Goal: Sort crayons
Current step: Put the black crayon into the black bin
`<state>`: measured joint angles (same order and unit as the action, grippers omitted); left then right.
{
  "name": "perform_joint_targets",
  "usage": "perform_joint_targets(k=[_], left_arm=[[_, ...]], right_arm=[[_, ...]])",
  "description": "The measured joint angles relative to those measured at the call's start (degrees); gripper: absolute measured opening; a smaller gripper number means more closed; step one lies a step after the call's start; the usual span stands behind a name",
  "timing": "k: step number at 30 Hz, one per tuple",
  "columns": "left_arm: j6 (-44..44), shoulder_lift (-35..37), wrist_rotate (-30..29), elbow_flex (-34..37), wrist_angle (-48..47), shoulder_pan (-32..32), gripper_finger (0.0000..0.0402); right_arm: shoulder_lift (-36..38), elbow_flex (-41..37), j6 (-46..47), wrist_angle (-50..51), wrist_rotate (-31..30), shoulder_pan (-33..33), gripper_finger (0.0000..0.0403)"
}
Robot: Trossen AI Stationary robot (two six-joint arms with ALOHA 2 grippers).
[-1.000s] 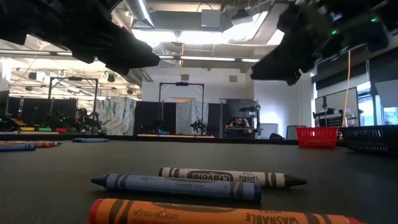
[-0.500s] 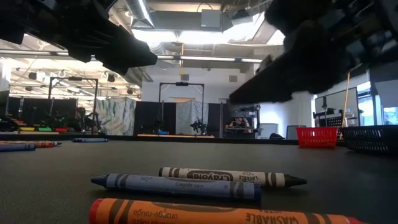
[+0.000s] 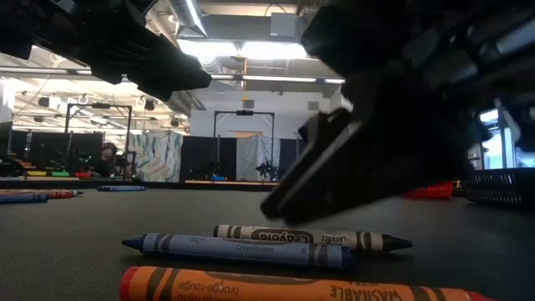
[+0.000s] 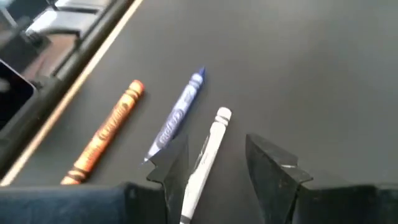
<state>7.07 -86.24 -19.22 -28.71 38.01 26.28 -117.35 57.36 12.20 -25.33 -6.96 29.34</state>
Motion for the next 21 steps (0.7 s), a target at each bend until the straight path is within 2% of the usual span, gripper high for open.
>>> perform_joint_targets(k=[8, 21], left_arm=[[0.0, 0.0, 0.0, 0.0, 0.0, 0.0, 0.0126], [0.0, 0.0, 0.0, 0.0, 0.1, 0.0, 0.0126]], right_arm=[[-0.8, 0.2, 1.2, 2.1, -1.3, -0.1, 0.0149], [-0.8, 0.2, -0.1, 4.0, -4.0, -0.2, 0.0018]])
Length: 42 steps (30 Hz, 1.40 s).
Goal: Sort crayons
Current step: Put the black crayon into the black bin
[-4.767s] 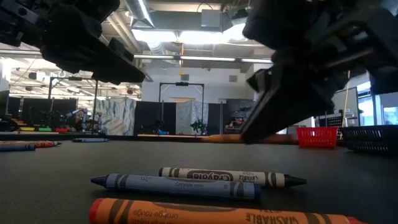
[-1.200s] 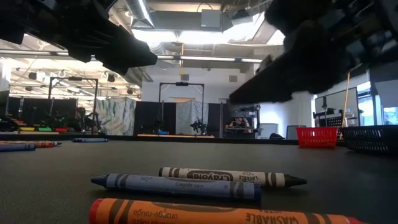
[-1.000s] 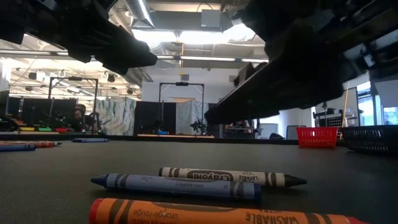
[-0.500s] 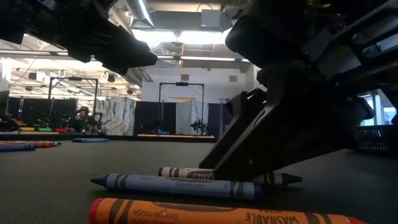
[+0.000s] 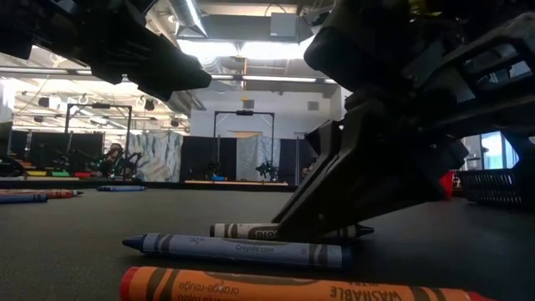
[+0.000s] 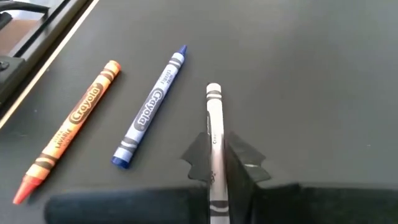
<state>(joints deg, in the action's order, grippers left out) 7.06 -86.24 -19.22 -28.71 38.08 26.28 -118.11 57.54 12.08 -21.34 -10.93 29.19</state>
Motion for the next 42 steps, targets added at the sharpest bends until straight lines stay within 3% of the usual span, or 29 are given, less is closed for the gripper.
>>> perform_joint_targets(k=[4, 9, 16, 29, 42], left_arm=[[0.0, 0.0, 0.0, 0.0, 0.1, 0.0, 0.0126], [0.0, 0.0, 0.0, 0.0, 0.1, 0.0, 0.0126], [0.0, 0.0, 0.0, 0.0, 0.1, 0.0, 0.0126], [0.0, 0.0, 0.0, 0.0, 0.1, 0.0, 0.0126], [0.0, 0.0, 0.0, 0.0, 0.1, 0.0, 0.0126]], right_arm=[[0.0, 0.0, -1.8, 0.0, 0.0, 0.0, 0.0012], [0.1, -0.1, -2.0, 0.0, 0.0, 0.1, 0.0032], [2.3, -0.4, -3.1, 2.1, -0.1, 0.0, 0.0011], [11.7, -0.3, -3.5, 16.3, -5.2, 0.0, 0.0015], [22.6, -0.2, -3.3, 28.7, -6.6, 0.0, 0.0029]])
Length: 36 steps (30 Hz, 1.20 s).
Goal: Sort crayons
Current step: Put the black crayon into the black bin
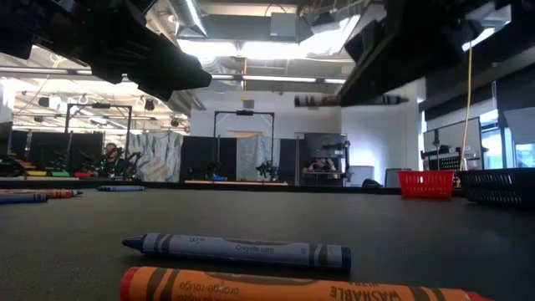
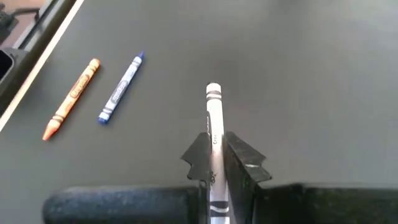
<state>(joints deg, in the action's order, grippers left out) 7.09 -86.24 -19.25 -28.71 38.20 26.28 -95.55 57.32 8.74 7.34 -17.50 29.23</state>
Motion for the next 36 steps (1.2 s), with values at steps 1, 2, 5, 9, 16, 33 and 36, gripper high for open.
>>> perform_joint_targets(k=[1, 2, 5, 9, 16, 33, 36], left_arm=[[0.0, 0.0, 0.0, 0.0, 0.0, 0.0, 0.0126], [0.0, 0.0, 0.0, 0.0, 0.0, 0.0, 0.0126], [0.3, 0.0, 0.0, 0.0, 0.0, 0.0, 0.0126], [1.0, 0.0, 0.0, 0.0, 0.0, 0.0, 0.0126], [1.4, 0.0, 0.0, 0.0, 0.0, 0.0, 0.0126], [1.5, 0.0, -0.8, 0.0, 0.0, 0.0, 0.0126], [1.5, 0.0, -0.9, 0.0, 0.0, 0.0, 0.0126]], right_arm=[[0.5, 0.0, 0.1, 0.8, -0.1, 0.0, 0.0029], [0.9, 0.0, 0.1, 1.6, -0.1, 0.0, 0.0029], [2.2, 0.0, 0.3, 4.0, -0.6, 0.0, 0.003], [4.5, -1.3, 1.8, 5.6, -3.5, 0.0, 0.003], [12.6, -8.7, 6.7, 6.0, -6.2, 0.0, 0.003], [33.4, -14.7, 40.9, 41.8, -16.5, 0.0, 0.0031], [33.6, -14.7, 50.0, 51.0, -18.0, 0.0, 0.0031]])
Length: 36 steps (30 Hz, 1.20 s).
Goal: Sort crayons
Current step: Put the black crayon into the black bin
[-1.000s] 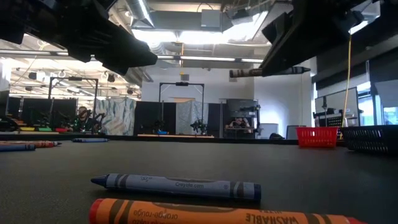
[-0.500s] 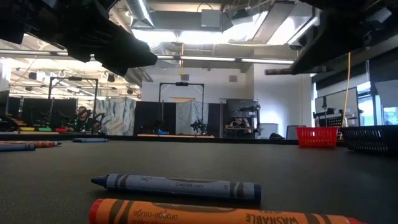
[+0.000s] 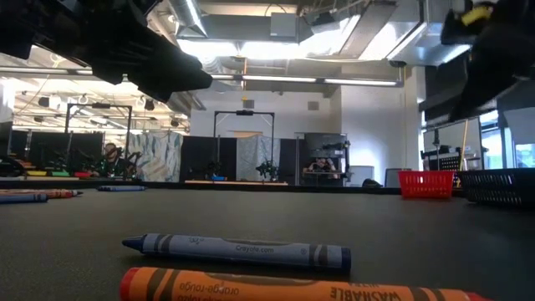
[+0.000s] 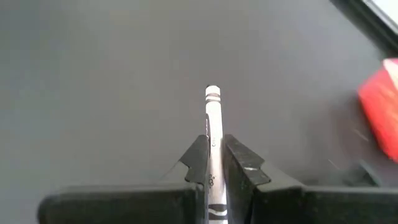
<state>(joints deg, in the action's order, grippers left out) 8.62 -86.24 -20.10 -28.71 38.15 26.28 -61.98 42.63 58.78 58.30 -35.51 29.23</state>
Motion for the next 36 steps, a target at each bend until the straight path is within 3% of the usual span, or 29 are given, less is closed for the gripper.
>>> perform_joint_targets(k=[5, 9, 19, 25, 36], left_arm=[[0.0, 0.0, -0.3, 0.0, 0.0, 0.0, 0.0126], [0.0, 0.0, -0.3, 0.0, 0.0, 0.0, 0.0126], [0.0, 0.0, -1.4, 0.0, 0.0, 0.0, 0.0126], [4.2, 0.7, 0.2, 0.0, 1.6, 0.1, 0.0126], [-9.5, 0.8, -7.5, 0.0, 0.1, -1.5, 0.0126]], right_arm=[[-0.6, 0.0, 13.3, 10.9, 0.0, 0.0, 0.0031], [-0.6, 0.0, 18.1, 13.7, 0.5, 0.0, 0.0031], [-0.5, -2.4, 22.2, 15.7, 0.3, 0.0, 0.003], [-0.6, -5.0, 24.9, 15.3, 4.6, 0.2, 0.003], [-0.5, -4.1, 26.2, 17.2, 5.0, -0.9, 0.003]])
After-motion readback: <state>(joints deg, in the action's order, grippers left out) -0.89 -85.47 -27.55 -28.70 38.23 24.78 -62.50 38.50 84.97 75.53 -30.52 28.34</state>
